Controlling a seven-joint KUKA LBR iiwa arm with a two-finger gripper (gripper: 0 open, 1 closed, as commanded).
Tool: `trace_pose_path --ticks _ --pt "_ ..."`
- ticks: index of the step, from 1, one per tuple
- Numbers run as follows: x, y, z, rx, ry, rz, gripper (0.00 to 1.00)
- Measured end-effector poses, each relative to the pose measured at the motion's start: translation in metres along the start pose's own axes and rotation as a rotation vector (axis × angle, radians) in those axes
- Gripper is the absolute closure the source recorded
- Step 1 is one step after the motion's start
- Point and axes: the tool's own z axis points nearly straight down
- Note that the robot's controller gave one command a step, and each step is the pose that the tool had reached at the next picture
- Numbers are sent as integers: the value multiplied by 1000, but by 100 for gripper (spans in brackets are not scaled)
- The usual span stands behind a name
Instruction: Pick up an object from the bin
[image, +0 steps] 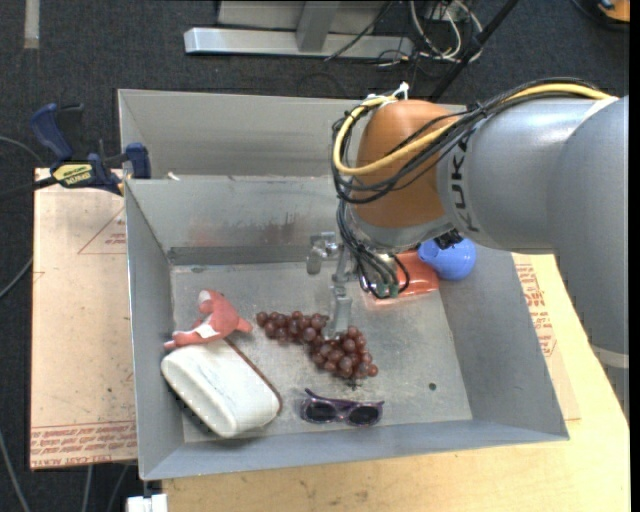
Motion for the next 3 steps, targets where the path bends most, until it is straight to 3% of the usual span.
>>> trace_pose_path --ticks 1,2,3 --pt "3 14 19 4 3 -88 0" --pt "22 -7 63 -2 -12 -281 100" --pt "21 -7 63 -2 -13 -281 100"
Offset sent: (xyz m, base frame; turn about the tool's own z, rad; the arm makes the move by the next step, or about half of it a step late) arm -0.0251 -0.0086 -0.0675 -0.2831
